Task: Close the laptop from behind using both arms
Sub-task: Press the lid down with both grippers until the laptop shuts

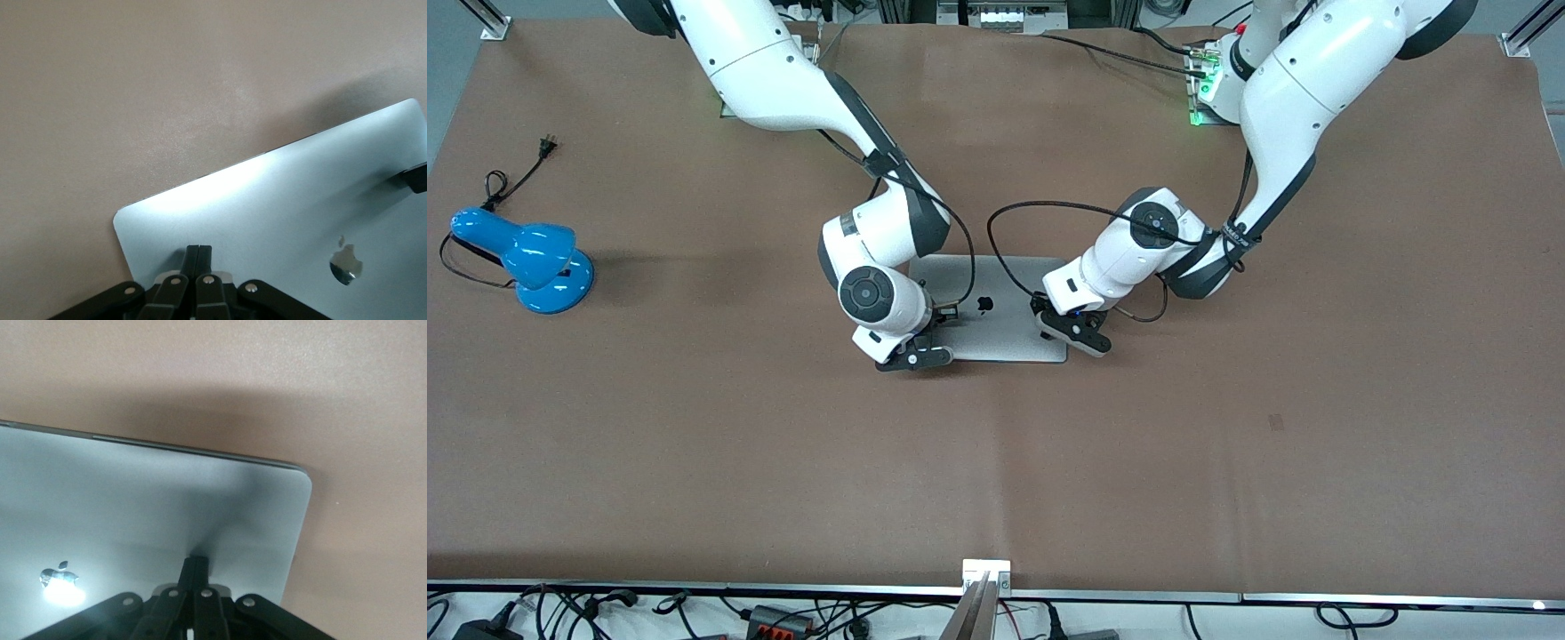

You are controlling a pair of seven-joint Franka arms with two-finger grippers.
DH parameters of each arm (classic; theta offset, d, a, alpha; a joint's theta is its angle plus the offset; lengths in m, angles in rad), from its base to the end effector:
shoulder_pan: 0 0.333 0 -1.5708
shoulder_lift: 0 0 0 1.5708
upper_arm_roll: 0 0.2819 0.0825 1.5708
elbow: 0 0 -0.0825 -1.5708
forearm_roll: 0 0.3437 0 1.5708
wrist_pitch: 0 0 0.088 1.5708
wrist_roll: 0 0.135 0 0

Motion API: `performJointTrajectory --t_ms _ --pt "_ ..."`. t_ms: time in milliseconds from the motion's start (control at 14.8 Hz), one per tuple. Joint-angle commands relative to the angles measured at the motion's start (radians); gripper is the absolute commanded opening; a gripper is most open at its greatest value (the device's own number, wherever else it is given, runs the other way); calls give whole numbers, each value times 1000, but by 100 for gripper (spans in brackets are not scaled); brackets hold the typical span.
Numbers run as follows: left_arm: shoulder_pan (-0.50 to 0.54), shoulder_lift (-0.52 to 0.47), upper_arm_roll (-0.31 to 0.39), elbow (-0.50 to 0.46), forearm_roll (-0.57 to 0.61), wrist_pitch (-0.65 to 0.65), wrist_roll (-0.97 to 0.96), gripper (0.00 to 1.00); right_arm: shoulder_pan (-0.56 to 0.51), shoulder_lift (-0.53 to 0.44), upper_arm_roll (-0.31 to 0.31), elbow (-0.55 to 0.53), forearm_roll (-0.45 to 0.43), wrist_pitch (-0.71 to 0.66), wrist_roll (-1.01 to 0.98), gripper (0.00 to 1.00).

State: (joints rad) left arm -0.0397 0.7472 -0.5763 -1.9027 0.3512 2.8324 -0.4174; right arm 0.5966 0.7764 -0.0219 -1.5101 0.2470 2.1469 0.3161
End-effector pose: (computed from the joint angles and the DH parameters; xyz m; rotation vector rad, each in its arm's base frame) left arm 0.5058 -0.3565 0.1724 2.7506 -0.4623 0.2716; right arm 0.5273 0.3623 0.1685 -3.0169 -0.1728 0.3077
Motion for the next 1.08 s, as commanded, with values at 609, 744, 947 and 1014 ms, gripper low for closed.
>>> performJointTrajectory --t_ms 609,744,947,1014 --pt "-25 20 46 22 55 50 5 1 3 24 7 31 -14 19 -8 0" --pt "-20 -9 46 14 55 39 8 1 2 21 7 36 -14 16 -9 0" --pt "-14 -60 39 17 55 -48 37 1 3 21 7 50 -14 8 -9 0" --pt "-14 -86 36 19 55 -94 43 1 3 20 7 50 -14 7 -9 0"
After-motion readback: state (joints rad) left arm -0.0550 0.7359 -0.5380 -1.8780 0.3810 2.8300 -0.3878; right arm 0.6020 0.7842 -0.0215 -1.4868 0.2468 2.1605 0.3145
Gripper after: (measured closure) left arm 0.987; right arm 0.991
